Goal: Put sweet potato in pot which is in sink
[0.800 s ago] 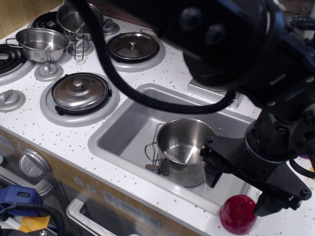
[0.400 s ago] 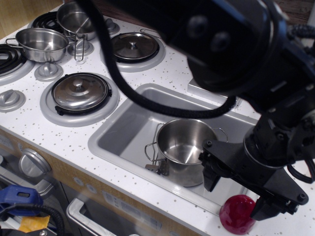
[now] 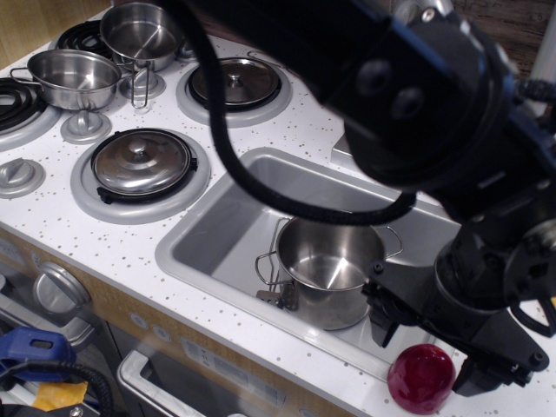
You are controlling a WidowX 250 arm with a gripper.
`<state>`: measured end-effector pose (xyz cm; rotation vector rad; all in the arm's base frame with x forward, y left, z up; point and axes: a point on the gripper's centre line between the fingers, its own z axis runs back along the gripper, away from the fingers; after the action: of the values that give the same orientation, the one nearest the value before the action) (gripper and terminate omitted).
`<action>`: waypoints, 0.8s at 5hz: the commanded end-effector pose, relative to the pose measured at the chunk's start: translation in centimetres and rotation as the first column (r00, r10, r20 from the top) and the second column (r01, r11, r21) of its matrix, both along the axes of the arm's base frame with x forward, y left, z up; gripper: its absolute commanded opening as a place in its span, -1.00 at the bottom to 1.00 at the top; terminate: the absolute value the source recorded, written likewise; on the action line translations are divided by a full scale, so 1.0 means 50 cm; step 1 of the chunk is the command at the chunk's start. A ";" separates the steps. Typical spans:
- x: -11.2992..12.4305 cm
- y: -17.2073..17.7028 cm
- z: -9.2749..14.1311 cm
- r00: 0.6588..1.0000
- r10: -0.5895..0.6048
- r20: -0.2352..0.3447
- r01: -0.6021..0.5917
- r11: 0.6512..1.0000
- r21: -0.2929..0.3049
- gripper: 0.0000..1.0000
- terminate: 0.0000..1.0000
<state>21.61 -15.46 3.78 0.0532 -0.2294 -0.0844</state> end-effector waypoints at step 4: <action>0.024 0.011 -0.029 0.999 -0.011 0.051 0.014 0.998 -0.066 -1.00 -1.00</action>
<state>22.47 -13.40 2.07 0.0548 -0.2072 -0.1426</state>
